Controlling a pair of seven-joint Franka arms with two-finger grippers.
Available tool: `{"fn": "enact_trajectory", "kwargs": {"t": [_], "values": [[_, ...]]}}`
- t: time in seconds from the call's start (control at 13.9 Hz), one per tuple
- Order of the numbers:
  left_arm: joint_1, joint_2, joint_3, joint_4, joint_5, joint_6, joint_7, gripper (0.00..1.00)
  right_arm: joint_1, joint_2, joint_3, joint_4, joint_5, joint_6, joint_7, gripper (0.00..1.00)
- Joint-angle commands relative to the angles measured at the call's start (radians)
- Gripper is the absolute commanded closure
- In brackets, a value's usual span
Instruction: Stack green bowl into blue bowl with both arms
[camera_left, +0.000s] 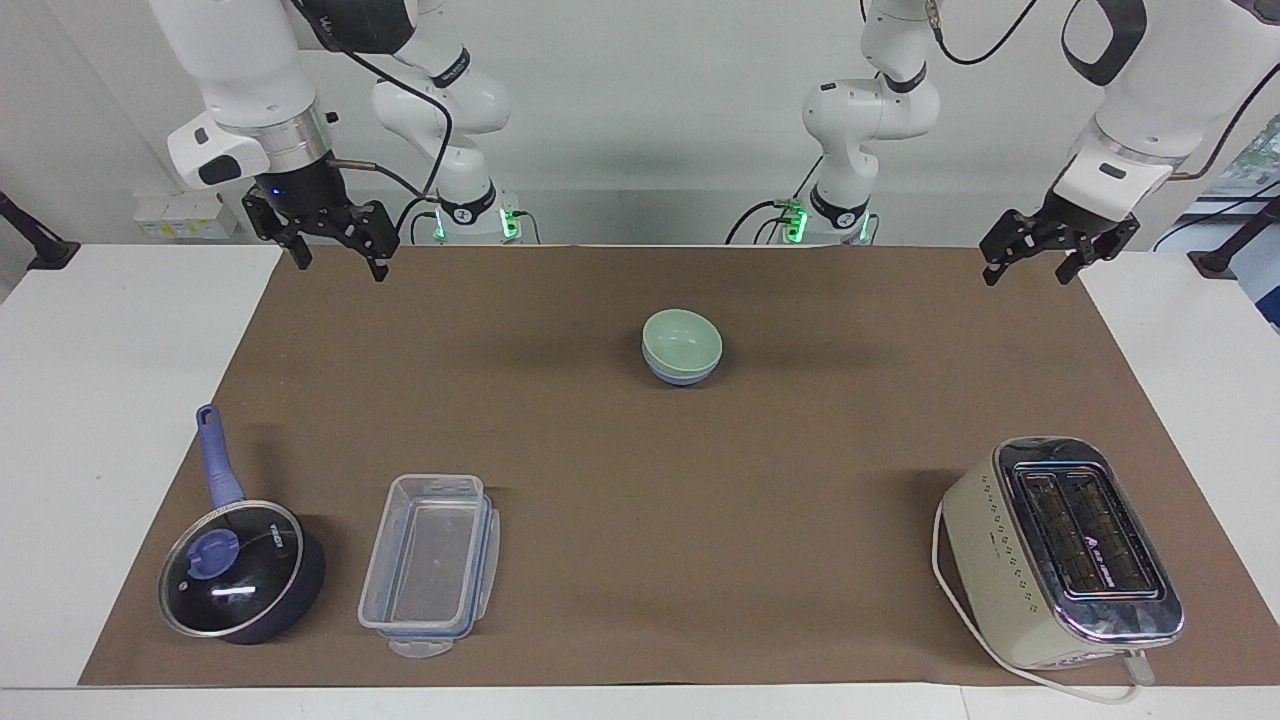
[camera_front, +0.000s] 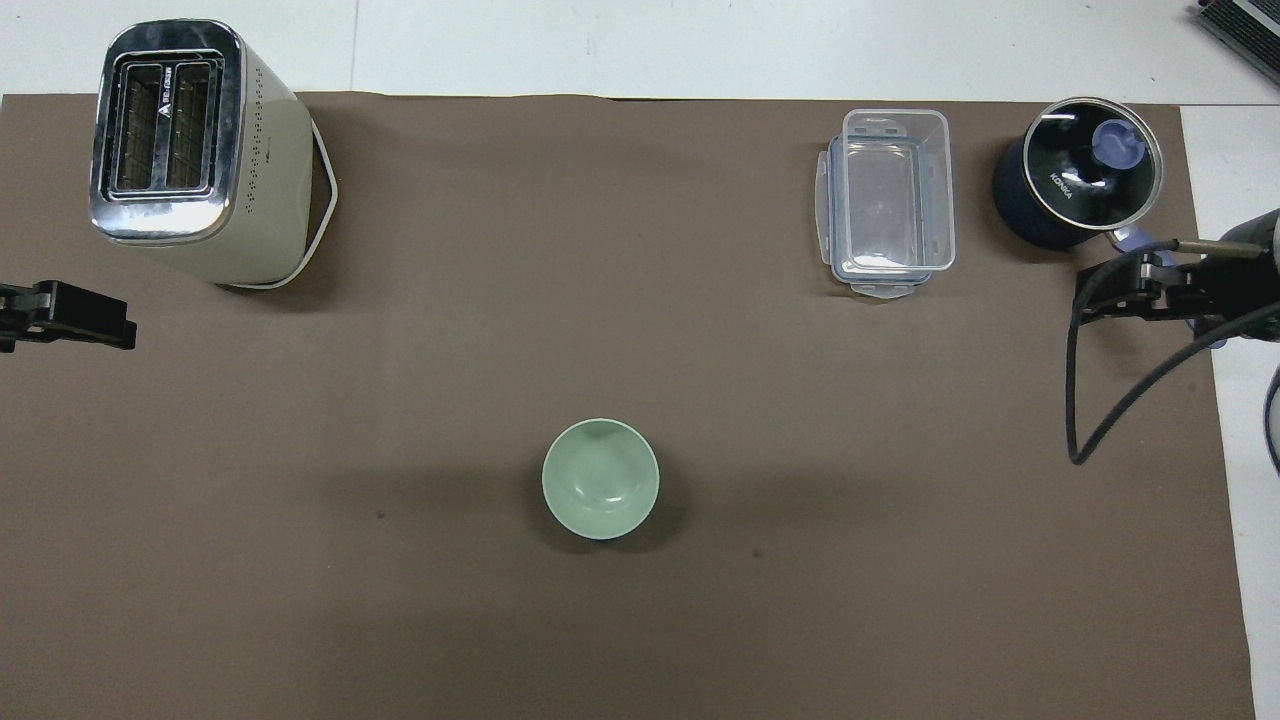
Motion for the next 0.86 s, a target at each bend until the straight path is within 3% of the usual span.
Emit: {"fn": "enact_trajectory", "kwargs": {"t": [0.0, 0.79], "values": [[0.01, 0.009, -0.007, 0.02, 0.019, -0.021, 0.003, 0.0, -0.028, -0.051, 0.009, -0.074, -0.004, 0.006, -0.025, 0.0], [0.01, 0.009, -0.007, 0.02, 0.019, -0.021, 0.003, 0.0, -0.02, -0.045, 0.019, -0.06, 0.005, 0.012, -0.012, 0.0]]}}
